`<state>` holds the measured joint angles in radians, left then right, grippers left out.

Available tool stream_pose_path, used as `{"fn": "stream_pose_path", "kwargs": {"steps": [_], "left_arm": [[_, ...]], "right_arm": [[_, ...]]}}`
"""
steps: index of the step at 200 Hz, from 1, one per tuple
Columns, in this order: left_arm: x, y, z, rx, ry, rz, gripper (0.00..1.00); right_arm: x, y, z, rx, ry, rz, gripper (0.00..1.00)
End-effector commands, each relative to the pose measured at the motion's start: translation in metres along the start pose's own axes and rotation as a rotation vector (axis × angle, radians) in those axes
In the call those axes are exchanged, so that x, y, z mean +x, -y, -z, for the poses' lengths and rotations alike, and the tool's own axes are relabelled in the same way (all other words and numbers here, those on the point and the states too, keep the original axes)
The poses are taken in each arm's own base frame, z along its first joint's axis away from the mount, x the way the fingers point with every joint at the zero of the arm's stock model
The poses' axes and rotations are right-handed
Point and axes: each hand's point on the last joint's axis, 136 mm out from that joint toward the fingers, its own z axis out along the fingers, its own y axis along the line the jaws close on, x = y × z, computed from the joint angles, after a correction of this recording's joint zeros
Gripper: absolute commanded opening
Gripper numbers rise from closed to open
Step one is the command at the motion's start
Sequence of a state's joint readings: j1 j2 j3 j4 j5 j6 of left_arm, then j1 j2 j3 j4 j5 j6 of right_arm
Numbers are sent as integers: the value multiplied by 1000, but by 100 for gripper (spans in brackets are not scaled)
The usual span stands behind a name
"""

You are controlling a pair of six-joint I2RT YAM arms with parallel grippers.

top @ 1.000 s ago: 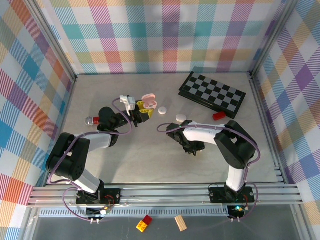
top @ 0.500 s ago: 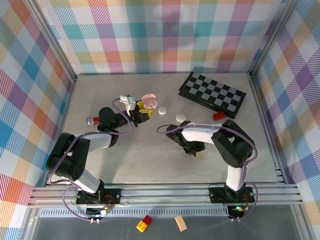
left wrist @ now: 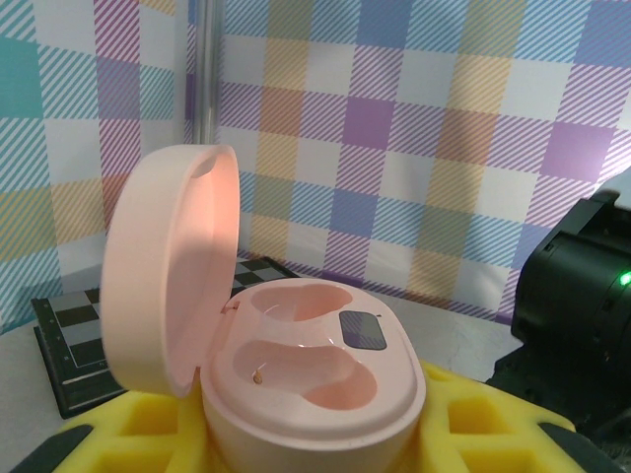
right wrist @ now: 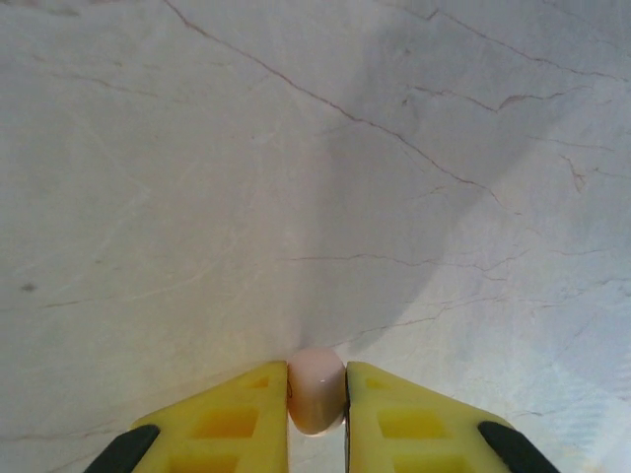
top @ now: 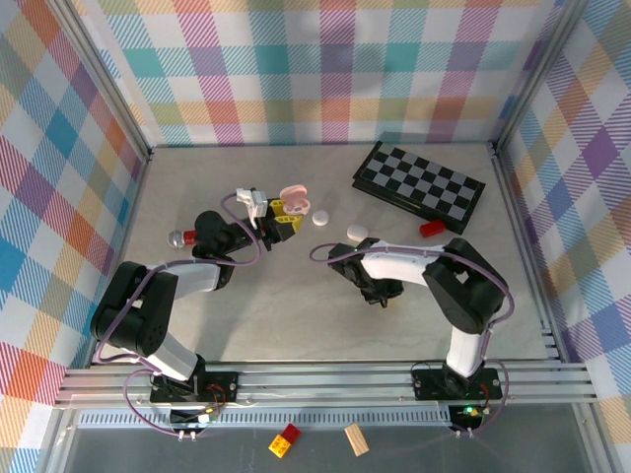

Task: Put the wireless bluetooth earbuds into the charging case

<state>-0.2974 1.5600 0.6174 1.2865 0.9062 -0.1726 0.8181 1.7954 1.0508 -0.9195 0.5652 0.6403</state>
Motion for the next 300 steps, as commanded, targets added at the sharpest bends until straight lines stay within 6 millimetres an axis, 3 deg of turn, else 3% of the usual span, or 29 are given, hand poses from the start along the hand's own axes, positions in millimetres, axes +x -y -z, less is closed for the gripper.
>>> {"fn": "stream_pose_path", "kwargs": {"steps": [1, 52, 85, 129, 211, 300], "left_arm": [[-17, 7, 4, 18, 41, -55, 32], [-17, 9, 2, 29, 39, -54, 32], [-14, 14, -3, 46, 36, -52, 32], [-9, 22, -11, 72, 30, -45, 32], [-1, 34, -24, 95, 18, -53, 31], [19, 47, -49, 111, -50, -106, 31]], "right_arm": [[-7, -1, 16, -135, 48, -70, 17], [-19, -1, 39, -486, 79, -243, 17], [-31, -3, 66, -812, 78, -375, 17], [-46, 9, 98, -1131, 90, -498, 17], [-64, 20, 138, -1464, 114, -565, 17], [-87, 36, 186, -1605, 235, -557, 16]]}}
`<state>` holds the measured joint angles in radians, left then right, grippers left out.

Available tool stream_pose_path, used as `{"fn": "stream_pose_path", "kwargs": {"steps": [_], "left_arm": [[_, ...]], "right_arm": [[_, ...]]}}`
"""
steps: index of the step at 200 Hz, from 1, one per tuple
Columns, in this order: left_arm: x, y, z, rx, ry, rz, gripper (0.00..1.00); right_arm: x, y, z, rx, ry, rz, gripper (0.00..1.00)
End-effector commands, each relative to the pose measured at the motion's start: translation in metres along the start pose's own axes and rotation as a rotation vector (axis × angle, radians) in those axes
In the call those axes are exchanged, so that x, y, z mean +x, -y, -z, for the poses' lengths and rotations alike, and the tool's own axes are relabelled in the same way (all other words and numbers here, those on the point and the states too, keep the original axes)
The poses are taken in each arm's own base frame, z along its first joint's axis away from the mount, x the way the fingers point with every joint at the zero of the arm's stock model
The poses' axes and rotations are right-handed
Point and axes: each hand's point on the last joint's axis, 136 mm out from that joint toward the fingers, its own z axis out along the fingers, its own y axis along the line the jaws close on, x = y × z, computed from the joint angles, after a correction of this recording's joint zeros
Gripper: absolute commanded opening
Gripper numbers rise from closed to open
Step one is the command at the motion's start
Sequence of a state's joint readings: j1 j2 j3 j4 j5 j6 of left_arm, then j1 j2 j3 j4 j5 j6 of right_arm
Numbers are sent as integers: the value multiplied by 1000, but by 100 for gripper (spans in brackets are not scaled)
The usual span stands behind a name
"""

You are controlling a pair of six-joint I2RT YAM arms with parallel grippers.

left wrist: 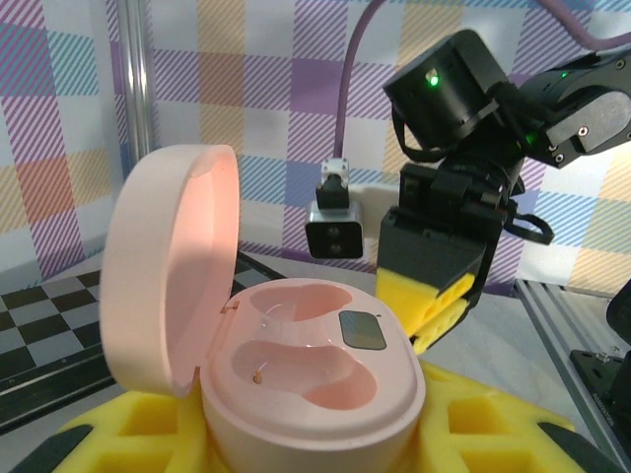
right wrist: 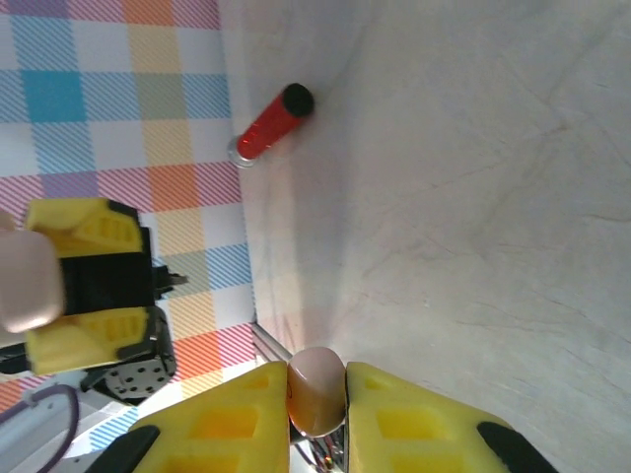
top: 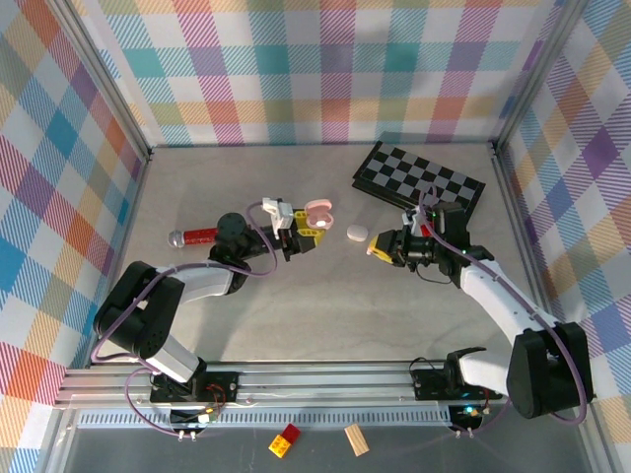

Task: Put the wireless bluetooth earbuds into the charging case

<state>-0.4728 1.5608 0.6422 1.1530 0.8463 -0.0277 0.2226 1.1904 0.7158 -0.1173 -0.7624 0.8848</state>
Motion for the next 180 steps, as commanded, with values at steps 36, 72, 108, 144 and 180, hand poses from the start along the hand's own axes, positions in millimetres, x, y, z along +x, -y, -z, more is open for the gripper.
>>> {"fn": "stream_pose_path", "kwargs": {"steps": [36, 72, 108, 144, 180], "left_arm": [[-4, 3, -19, 19, 17, -85, 31], [0, 5, -30, 30, 1, -109, 31], [6, 8, -39, 35, -41, -145, 31], [7, 10, -43, 35, -51, -162, 31], [6, 14, -49, 33, -46, -171, 31]], "right_arm": [[-5, -58, 12, -131, 5, 103, 17], [-1, -82, 9, -159, -4, 179, 17], [3, -110, 2, -170, -14, 275, 17], [2, -123, -10, -157, -32, 341, 17], [0, -123, -21, -128, -41, 364, 17]]}}
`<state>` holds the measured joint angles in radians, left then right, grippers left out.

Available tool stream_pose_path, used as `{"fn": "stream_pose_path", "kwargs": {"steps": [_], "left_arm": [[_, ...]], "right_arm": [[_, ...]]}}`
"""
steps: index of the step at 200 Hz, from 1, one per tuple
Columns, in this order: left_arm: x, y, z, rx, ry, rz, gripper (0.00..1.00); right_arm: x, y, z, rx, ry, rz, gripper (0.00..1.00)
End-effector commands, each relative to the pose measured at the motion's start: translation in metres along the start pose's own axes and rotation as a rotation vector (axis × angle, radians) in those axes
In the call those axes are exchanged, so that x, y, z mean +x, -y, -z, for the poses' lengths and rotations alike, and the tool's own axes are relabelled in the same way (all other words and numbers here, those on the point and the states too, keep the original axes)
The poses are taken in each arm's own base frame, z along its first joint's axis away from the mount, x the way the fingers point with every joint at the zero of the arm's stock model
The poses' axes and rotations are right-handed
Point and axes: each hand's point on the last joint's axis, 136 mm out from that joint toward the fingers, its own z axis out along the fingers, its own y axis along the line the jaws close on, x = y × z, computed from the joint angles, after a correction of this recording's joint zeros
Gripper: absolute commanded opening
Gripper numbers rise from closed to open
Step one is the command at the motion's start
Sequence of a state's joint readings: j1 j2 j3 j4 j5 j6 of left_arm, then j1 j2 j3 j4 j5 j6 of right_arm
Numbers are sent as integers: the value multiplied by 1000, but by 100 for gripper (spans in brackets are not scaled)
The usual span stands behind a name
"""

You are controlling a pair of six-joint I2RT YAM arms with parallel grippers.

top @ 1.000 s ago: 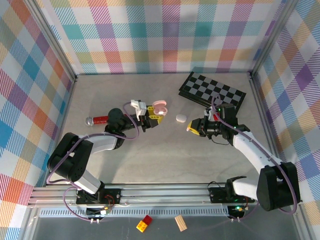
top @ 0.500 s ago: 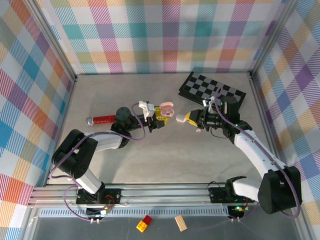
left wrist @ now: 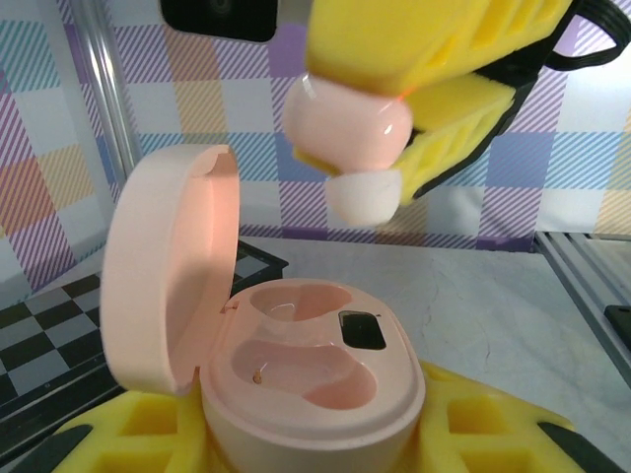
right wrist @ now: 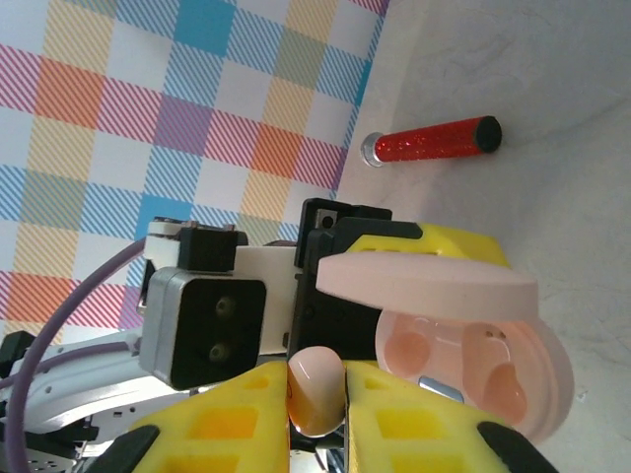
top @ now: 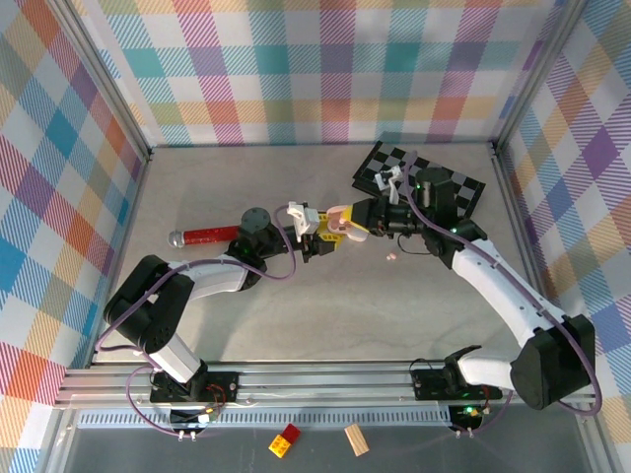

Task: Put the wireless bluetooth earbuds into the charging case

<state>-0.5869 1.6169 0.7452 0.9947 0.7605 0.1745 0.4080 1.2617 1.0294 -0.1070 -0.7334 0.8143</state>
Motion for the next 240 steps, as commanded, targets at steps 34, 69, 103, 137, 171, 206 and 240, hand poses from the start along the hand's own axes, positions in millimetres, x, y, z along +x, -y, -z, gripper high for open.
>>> {"fn": "stream_pose_path", "kwargs": {"steps": [34, 69, 103, 137, 171, 206, 240], "left_arm": [[-9, 4, -13, 3, 8, -64, 31], [-11, 4, -14, 1, 3, -71, 31], [-12, 2, -15, -12, 4, -66, 31], [-16, -1, -16, -30, 20, -67, 31], [-16, -3, -17, -42, 17, -67, 31], [-20, 0, -17, -30, 24, -73, 31], [-22, 1, -16, -28, 20, -81, 31]], "right_arm": [[0, 8, -9, 55, -15, 39, 17], [3, 13, -11, 70, -23, 33, 17], [7, 12, -13, 71, -37, 26, 17], [11, 18, -14, 98, -45, 18, 17], [13, 19, -14, 115, -48, 21, 17], [13, 25, -16, 141, -50, 13, 22], [12, 27, -17, 149, -52, 5, 29]]}}
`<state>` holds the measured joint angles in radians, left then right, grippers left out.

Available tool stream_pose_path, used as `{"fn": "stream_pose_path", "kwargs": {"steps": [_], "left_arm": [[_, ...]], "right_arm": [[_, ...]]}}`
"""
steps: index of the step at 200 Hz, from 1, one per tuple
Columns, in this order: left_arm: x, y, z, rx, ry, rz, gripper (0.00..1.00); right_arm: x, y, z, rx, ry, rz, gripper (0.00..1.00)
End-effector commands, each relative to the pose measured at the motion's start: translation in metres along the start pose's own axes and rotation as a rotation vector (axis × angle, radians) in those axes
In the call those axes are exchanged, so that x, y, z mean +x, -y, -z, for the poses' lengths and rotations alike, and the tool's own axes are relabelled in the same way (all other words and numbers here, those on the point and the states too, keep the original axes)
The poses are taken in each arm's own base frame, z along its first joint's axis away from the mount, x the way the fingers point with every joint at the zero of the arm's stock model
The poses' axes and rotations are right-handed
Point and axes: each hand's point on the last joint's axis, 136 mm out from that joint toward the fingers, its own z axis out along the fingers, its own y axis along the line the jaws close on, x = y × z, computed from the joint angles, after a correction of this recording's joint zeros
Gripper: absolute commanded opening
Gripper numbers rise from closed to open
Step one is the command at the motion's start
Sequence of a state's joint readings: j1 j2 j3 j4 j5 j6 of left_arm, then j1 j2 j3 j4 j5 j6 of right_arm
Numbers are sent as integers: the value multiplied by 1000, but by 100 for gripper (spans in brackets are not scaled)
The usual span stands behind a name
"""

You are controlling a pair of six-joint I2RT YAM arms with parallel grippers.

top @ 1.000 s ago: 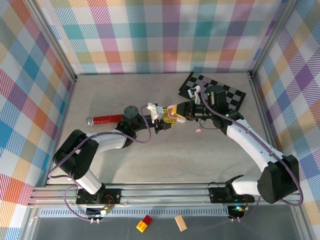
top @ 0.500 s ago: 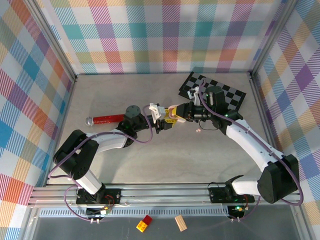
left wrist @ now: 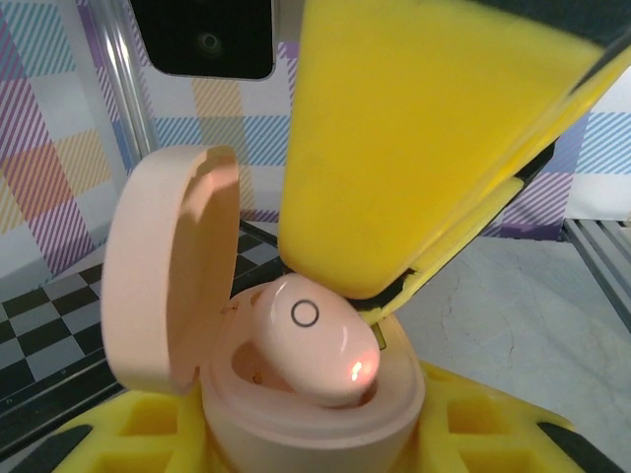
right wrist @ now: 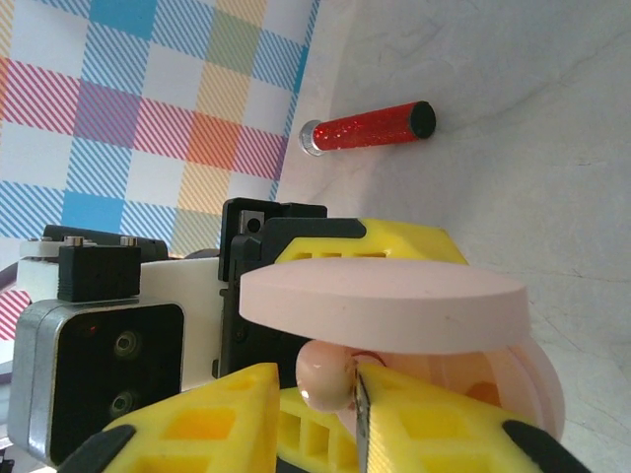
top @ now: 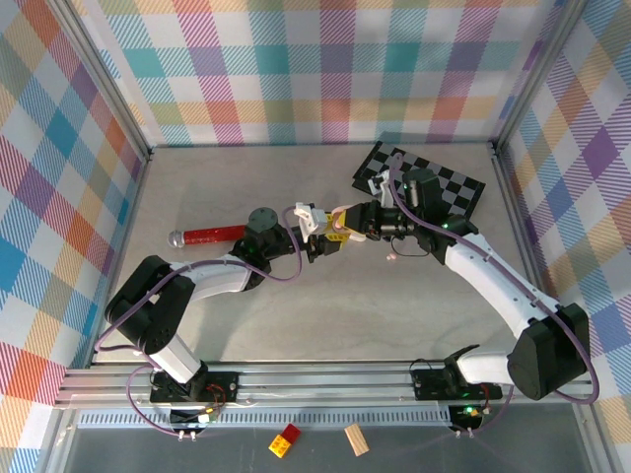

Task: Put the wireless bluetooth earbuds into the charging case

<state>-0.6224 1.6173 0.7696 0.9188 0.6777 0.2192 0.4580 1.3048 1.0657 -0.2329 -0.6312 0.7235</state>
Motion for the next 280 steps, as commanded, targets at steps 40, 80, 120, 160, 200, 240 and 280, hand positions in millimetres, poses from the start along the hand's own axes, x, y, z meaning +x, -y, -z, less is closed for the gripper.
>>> {"fn": "stream_pose_path", "kwargs": {"steps": [40, 80, 120, 160, 200, 240, 280], "left_arm": [[-26, 4, -4, 15, 57, -70, 31], [-27, 0, 0, -4, 71, -61, 31], [-31, -9, 10, -29, 108, -38, 30], [-32, -14, 21, -50, 111, -34, 30], [-30, -15, 27, -57, 103, -26, 30], [-31, -14, 30, -62, 102, -26, 30], [-31, -12, 33, -67, 89, -34, 30]], "right_arm": [[1, 3, 3, 47, -2, 17, 36], [3, -7, 19, 58, 25, 83, 45], [5, -6, 47, 109, 106, 144, 48], [-3, 42, 78, 188, 266, 38, 46], [-2, 123, 77, 348, 293, -126, 46], [3, 176, 53, 437, 160, -250, 48], [12, 220, 34, 506, 116, -386, 48]]}}
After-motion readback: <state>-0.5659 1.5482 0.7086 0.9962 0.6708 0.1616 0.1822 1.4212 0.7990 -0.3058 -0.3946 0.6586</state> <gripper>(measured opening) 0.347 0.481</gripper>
